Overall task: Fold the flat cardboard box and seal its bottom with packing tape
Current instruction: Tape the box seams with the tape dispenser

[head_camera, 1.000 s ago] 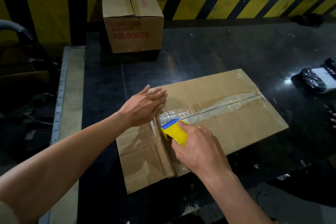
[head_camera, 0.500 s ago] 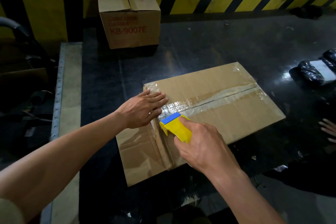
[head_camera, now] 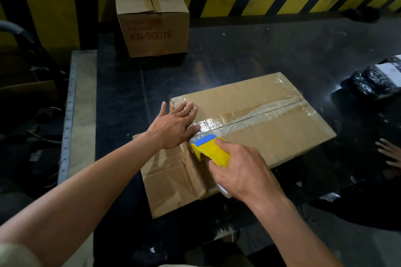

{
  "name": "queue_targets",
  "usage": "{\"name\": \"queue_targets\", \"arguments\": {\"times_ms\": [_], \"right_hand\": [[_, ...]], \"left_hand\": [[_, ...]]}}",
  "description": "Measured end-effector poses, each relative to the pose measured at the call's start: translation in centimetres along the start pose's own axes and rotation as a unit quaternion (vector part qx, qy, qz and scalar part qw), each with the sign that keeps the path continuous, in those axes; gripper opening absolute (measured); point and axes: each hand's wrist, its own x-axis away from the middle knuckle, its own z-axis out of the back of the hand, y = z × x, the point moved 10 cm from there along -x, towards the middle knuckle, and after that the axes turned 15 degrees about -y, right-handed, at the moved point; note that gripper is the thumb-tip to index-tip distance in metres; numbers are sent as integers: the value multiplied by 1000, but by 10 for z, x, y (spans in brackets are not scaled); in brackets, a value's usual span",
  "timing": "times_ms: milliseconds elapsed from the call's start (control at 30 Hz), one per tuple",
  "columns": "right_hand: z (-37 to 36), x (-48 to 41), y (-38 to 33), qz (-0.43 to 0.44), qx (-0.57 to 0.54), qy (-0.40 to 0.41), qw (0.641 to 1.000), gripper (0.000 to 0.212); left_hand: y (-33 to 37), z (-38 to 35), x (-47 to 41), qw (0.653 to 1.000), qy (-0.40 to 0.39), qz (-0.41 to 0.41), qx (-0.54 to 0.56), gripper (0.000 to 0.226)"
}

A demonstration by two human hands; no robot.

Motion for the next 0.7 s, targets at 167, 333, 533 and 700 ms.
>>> {"name": "queue_targets", "arguments": {"times_ms": [167, 333, 533, 700], "right_hand": [[0, 28, 7, -1, 7, 1, 1000, 57], [-18, 30, 15, -19, 19, -1, 1000, 63], [-14, 32, 14, -11, 0, 8, 1000, 61], [3, 38, 13, -11, -42, 21, 999, 56]], "left_hand": [[1, 1, 2, 1000, -1, 10, -2, 72], [13, 4, 2, 999, 4, 35, 9, 81], [12, -11, 0, 997, -25, 37, 71, 94], [11, -11, 1, 993, -28, 33, 105, 90]]}}
